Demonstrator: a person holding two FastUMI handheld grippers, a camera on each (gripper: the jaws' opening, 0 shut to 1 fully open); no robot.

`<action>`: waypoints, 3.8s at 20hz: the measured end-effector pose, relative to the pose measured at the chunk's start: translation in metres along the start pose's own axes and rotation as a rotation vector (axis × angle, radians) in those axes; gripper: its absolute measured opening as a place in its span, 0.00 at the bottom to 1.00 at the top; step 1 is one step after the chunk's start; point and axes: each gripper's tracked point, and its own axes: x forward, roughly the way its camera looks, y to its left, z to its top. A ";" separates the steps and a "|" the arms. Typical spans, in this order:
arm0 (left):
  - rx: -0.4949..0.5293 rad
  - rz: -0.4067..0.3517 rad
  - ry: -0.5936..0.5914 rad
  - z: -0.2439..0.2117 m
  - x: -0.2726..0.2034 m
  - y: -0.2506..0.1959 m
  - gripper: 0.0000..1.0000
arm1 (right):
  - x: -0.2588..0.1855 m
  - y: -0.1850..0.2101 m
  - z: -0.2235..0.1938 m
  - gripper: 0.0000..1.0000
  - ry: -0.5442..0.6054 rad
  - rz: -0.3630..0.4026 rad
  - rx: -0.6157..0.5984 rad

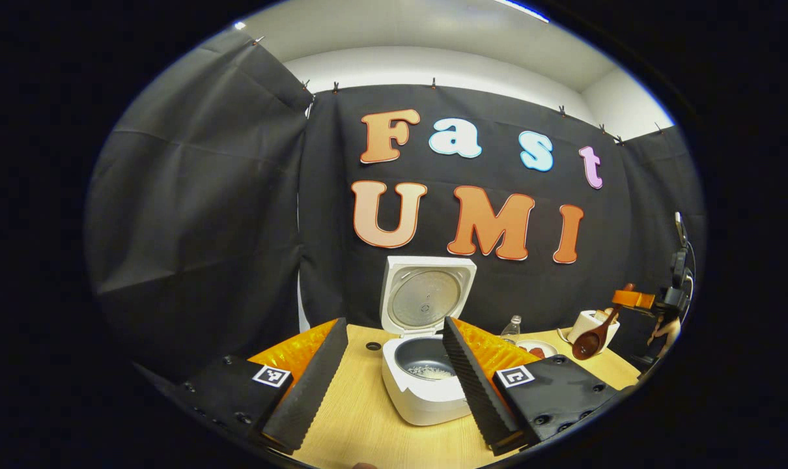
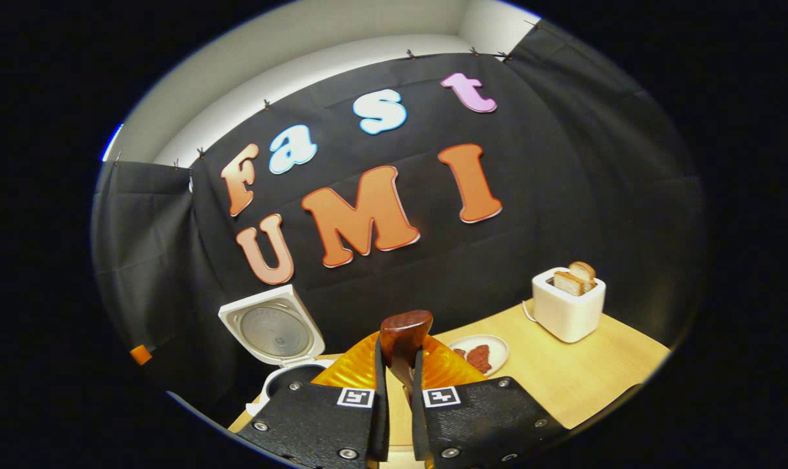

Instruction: Close the left gripper, press the button to open the rice cooker; take a wooden spoon from the chopstick holder with the right hand, scoop a spoonful of rice and pour it into the rice cooker, then put the wooden spoon back into the chopstick holder.

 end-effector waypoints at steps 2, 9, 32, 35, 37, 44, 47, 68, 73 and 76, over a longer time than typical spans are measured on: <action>0.002 -0.011 -0.004 0.003 -0.001 -0.010 0.99 | -0.012 -0.029 -0.010 0.13 0.013 -0.045 0.023; 0.028 -0.028 -0.006 0.008 -0.014 -0.030 0.99 | -0.023 -0.099 -0.079 0.13 0.117 -0.159 0.091; -0.012 -0.059 -0.056 0.068 0.046 -0.049 0.98 | -0.048 -0.176 -0.134 0.95 0.243 -0.311 0.256; 0.005 -0.081 -0.061 0.091 0.082 -0.064 1.00 | -0.063 -0.177 -0.117 0.95 0.230 -0.318 0.195; -0.029 -0.099 -0.061 0.108 0.109 -0.073 0.99 | -0.068 -0.178 -0.109 0.95 0.222 -0.323 0.166; 0.021 -0.113 -0.066 0.159 0.200 -0.082 1.00 | -0.086 -0.187 -0.092 0.95 0.199 -0.350 0.110; -0.001 -0.118 -0.051 0.169 0.239 -0.083 0.97 | -0.093 -0.195 -0.092 0.95 0.211 -0.373 0.083; 0.008 -0.048 0.310 0.016 0.371 -0.056 1.00 | -0.111 -0.174 -0.077 0.95 0.208 -0.389 0.034; -0.026 -0.128 0.366 -0.002 0.313 -0.071 1.00 | -0.112 -0.131 -0.040 0.95 0.140 -0.289 -0.097; -0.055 -0.175 0.403 -0.037 0.270 -0.086 1.00 | -0.112 -0.103 -0.040 0.95 0.137 -0.213 -0.101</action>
